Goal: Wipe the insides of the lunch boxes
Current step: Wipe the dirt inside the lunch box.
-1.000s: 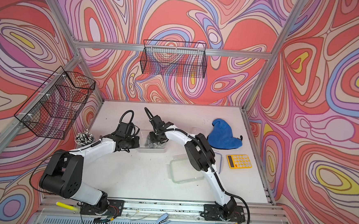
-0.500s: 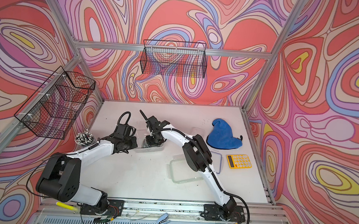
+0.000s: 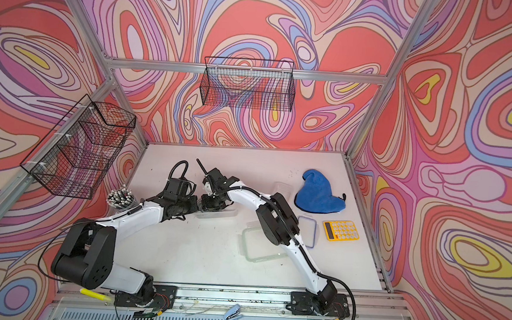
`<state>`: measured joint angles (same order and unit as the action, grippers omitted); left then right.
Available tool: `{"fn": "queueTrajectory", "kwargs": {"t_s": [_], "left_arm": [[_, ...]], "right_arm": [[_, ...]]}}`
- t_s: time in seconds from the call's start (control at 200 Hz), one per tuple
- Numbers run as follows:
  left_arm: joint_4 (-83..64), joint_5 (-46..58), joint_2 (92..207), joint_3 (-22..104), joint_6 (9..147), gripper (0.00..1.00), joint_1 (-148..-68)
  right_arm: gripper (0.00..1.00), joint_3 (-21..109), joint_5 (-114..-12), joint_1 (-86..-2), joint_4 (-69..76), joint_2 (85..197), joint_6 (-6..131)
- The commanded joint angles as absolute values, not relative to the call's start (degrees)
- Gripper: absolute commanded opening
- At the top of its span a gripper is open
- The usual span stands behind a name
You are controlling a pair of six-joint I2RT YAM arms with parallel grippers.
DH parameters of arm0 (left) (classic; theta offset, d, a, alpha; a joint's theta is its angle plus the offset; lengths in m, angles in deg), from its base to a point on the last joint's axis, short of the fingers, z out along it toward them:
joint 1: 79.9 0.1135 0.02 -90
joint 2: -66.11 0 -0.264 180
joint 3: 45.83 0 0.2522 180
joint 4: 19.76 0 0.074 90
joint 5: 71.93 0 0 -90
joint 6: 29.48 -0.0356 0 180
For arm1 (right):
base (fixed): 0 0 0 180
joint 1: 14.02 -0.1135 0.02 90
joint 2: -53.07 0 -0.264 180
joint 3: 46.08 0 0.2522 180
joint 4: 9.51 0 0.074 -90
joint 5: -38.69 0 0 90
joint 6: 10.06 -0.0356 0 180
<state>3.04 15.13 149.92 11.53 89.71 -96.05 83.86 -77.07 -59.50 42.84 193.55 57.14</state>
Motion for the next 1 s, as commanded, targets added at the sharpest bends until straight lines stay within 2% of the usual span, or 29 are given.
{"fn": "queueTrajectory", "kwargs": {"t_s": [0.0, 0.265, 0.391, 0.641, 0.997], "left_arm": [[6.04, 16.9, 147.84, 12.98, 86.11, 0.0, -96.34], [13.32, 23.57, 148.18, 15.66, 80.73, 0.0, -96.33], [13.91, 24.66, 147.51, 15.66, 80.5, 0.0, -96.31], [7.25, 15.74, 149.45, 14.08, 85.03, 0.0, -97.02], [4.03, 14.31, 150.95, 12.9, 87.13, 0.0, -100.75]], "right_arm": [[0.0, 83.47, -64.89, -59.82, 53.27, 194.32, 62.49], [0.0, 83.16, -48.54, -58.04, 61.78, 192.15, 67.71], [0.0, 84.46, -45.13, -57.55, 64.63, 192.28, 69.04], [0.0, 86.32, -61.46, -59.09, 57.3, 194.92, 64.52], [0.0, 91.25, -74.73, -60.16, 45.48, 201.1, 54.35]]}}
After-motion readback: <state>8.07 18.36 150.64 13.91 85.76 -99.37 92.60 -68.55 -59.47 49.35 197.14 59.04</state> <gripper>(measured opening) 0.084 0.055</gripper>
